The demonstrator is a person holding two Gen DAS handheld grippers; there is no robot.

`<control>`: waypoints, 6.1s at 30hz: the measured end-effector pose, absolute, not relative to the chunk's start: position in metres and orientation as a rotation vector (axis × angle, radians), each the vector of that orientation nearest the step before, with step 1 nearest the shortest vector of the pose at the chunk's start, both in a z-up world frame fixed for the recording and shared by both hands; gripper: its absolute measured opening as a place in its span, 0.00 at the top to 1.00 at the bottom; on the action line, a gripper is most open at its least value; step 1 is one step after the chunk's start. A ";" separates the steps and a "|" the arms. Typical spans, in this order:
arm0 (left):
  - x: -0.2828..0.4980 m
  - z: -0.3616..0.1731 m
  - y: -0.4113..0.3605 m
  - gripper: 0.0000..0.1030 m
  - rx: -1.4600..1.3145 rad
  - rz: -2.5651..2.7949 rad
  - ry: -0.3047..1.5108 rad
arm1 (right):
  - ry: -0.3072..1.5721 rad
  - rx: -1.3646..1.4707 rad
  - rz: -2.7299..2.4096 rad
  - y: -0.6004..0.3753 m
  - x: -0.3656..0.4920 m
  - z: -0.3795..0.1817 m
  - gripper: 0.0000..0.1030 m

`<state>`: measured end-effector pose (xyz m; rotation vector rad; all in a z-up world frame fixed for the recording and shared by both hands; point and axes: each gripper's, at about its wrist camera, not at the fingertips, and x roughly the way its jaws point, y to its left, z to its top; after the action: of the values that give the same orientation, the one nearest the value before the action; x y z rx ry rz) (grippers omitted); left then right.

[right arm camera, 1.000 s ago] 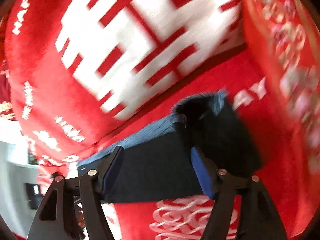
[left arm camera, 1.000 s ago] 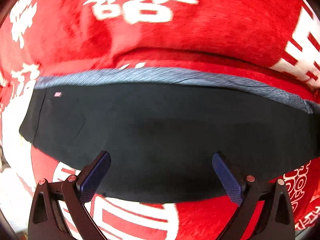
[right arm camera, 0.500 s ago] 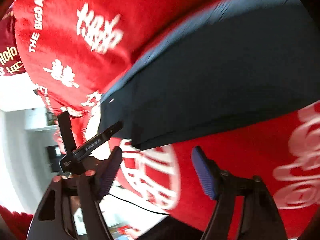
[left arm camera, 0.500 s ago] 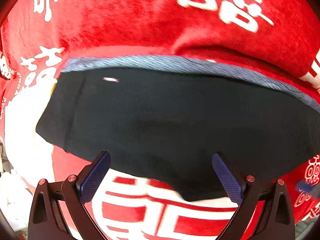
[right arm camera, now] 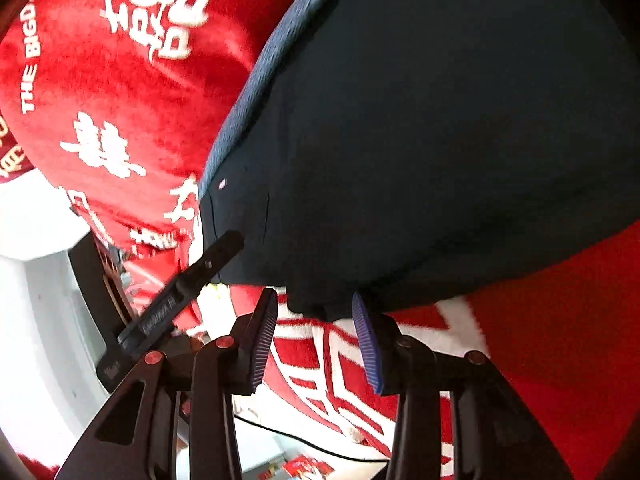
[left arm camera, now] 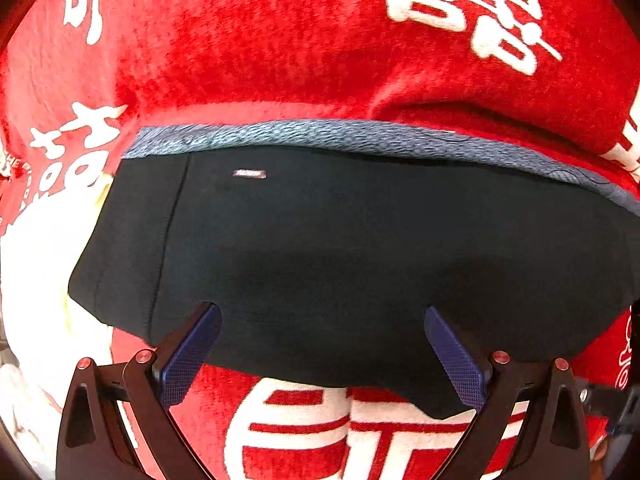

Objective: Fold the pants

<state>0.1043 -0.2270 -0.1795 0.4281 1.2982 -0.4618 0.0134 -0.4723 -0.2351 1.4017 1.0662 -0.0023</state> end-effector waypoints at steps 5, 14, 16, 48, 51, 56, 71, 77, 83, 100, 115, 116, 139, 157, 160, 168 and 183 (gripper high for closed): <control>0.091 -0.188 -0.250 0.01 0.467 -0.512 1.303 | 1.073 1.462 -0.118 -0.485 0.022 -0.245 0.92; 0.027 -0.207 -0.246 0.01 0.651 -0.580 1.272 | 1.136 1.312 -0.125 -0.460 0.002 -0.237 0.92; 0.029 -0.206 -0.244 0.01 0.624 -0.571 1.298 | 1.152 1.300 -0.100 -0.461 0.002 -0.234 0.90; 0.215 -0.232 -0.290 0.00 0.487 -0.177 1.255 | 1.271 0.683 -0.586 -0.702 0.001 -0.187 0.62; 0.218 -0.234 -0.300 0.00 0.553 -0.168 1.242 | 1.240 0.720 -0.575 -0.715 -0.019 -0.190 0.65; 0.190 -0.211 -0.316 0.00 0.523 -0.213 1.292 | 1.211 0.801 -0.693 -0.726 -0.062 -0.168 0.59; 0.023 -0.190 -0.442 0.00 0.596 -0.565 1.294 | 1.147 0.773 -0.784 -0.806 -0.109 -0.151 0.59; -0.002 -0.206 -0.453 0.00 0.651 -0.566 1.232 | 1.243 0.653 -0.803 -0.813 -0.104 -0.189 0.46; -0.010 -0.207 -0.453 0.00 0.677 -0.572 1.165 | 1.168 0.782 -0.841 -0.822 -0.127 -0.181 0.36; -0.005 -0.215 -0.462 0.00 0.666 -0.490 1.189 | 1.086 0.954 -0.637 -0.725 -0.176 -0.140 0.35; -0.035 -0.190 -0.522 0.00 0.583 -0.569 1.285 | 0.806 1.266 -0.519 -0.741 -0.203 -0.190 0.35; -0.043 -0.195 -0.533 0.00 0.586 -0.586 1.292 | 0.793 1.283 -0.510 -0.741 -0.203 -0.194 0.35; -0.059 -0.215 -0.545 0.00 0.555 -0.609 1.327 | 0.710 1.328 -0.460 -0.751 -0.203 -0.204 0.35; -0.054 -0.213 -0.545 0.00 0.553 -0.630 1.329 | 0.618 1.369 -0.462 -0.773 -0.176 -0.214 0.34; -0.052 -0.209 -0.549 0.00 0.576 -0.621 1.330 | 0.708 1.385 -0.505 -0.780 -0.170 -0.215 0.78; -0.070 -0.192 -0.555 0.12 0.590 -0.733 1.256 | 0.749 1.273 -0.490 -0.774 -0.163 -0.184 0.85; -0.088 -0.209 -0.531 0.09 0.508 -0.795 1.137 | 0.902 0.705 -0.344 -0.680 -0.057 -0.083 0.86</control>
<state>-0.0884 -0.5310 -0.2092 0.5085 1.1374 -0.7950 -0.0573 -0.6797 -0.0833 0.7046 0.9018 -0.3439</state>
